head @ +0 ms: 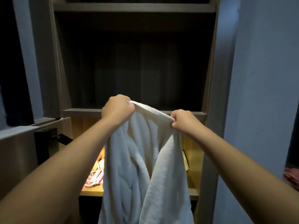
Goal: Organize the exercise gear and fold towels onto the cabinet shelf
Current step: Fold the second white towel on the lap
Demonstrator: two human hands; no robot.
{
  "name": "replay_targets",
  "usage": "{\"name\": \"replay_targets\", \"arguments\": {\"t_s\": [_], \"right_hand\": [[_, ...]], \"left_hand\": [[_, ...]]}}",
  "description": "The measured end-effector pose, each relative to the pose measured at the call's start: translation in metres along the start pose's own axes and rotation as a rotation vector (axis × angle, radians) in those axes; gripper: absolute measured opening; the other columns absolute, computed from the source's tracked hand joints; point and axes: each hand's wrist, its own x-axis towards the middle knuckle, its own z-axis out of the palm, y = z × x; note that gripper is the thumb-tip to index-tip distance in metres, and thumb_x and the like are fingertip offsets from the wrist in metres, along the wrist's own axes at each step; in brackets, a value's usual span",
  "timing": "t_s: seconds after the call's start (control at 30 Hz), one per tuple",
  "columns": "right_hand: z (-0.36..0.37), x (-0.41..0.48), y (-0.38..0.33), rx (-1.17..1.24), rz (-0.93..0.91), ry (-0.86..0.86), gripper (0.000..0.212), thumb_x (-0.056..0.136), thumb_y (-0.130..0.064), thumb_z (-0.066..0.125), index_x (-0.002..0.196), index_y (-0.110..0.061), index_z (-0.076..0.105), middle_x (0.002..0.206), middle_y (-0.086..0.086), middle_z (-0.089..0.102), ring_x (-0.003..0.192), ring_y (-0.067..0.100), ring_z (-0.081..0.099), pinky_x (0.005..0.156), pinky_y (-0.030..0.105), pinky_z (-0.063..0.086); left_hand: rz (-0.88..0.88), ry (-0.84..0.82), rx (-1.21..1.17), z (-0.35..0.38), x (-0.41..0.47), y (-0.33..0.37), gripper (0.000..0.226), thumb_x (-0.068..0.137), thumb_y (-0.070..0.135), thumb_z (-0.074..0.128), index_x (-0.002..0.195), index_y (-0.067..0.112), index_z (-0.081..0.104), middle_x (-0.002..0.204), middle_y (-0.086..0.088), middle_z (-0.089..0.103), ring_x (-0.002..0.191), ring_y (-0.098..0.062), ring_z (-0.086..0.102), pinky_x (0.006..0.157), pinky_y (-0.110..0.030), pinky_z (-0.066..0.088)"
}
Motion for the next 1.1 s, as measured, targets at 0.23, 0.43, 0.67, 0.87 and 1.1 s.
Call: {"name": "replay_targets", "arguments": {"t_s": [0.23,0.43,0.67,0.87,1.1], "right_hand": [[0.009,0.0,0.031,0.039,0.109,0.009,0.02,0.091,-0.004,0.05,0.08,-0.015,0.061,0.084,0.007,0.062,0.079,0.025,0.056,0.063,0.026,0.038],[0.009,-0.002,0.011,0.252,-0.072,0.164,0.026,0.101,-0.018,0.044,0.081,-0.016,0.061,0.08,0.002,0.061,0.075,0.016,0.056,0.062,0.027,0.041],[0.009,-0.005,-0.01,0.247,-0.223,0.116,0.022,0.101,-0.025,0.048,0.083,-0.023,0.061,0.074,-0.002,0.059,0.07,0.013,0.054,0.058,0.027,0.038],[0.015,-0.011,0.013,0.296,-0.218,-0.133,0.035,0.091,-0.038,0.064,0.068,-0.012,0.06,0.067,0.006,0.059,0.062,0.015,0.053,0.055,0.026,0.037],[0.036,-0.023,0.077,0.143,0.009,-0.278,0.026,0.085,-0.043,0.07,0.073,-0.02,0.066,0.076,0.001,0.064,0.068,0.015,0.058,0.056,0.022,0.041]], "left_hand": [[-0.088,0.046,0.061,-0.01,0.009,-0.028,0.027,0.093,0.019,0.045,0.077,0.014,0.066,0.077,-0.009,0.062,0.074,-0.028,0.059,0.06,-0.03,0.043],[0.146,-0.288,-0.055,0.011,0.0,-0.012,0.042,0.076,0.045,0.078,0.111,0.031,0.059,0.093,0.012,0.062,0.086,-0.007,0.061,0.071,-0.026,0.051],[0.287,-0.339,-0.087,0.04,-0.011,0.012,0.029,0.088,0.051,0.061,0.085,0.024,0.069,0.077,0.005,0.067,0.076,-0.013,0.064,0.072,-0.042,0.058],[0.109,-0.054,-0.151,0.033,-0.005,-0.002,0.032,0.092,0.032,0.057,0.064,0.016,0.059,0.063,0.0,0.058,0.065,-0.022,0.058,0.055,-0.032,0.043],[-0.055,0.111,-0.101,0.022,0.0,-0.033,0.03,0.093,0.026,0.05,0.066,0.014,0.058,0.067,-0.006,0.056,0.071,-0.028,0.056,0.059,-0.031,0.036]]}}
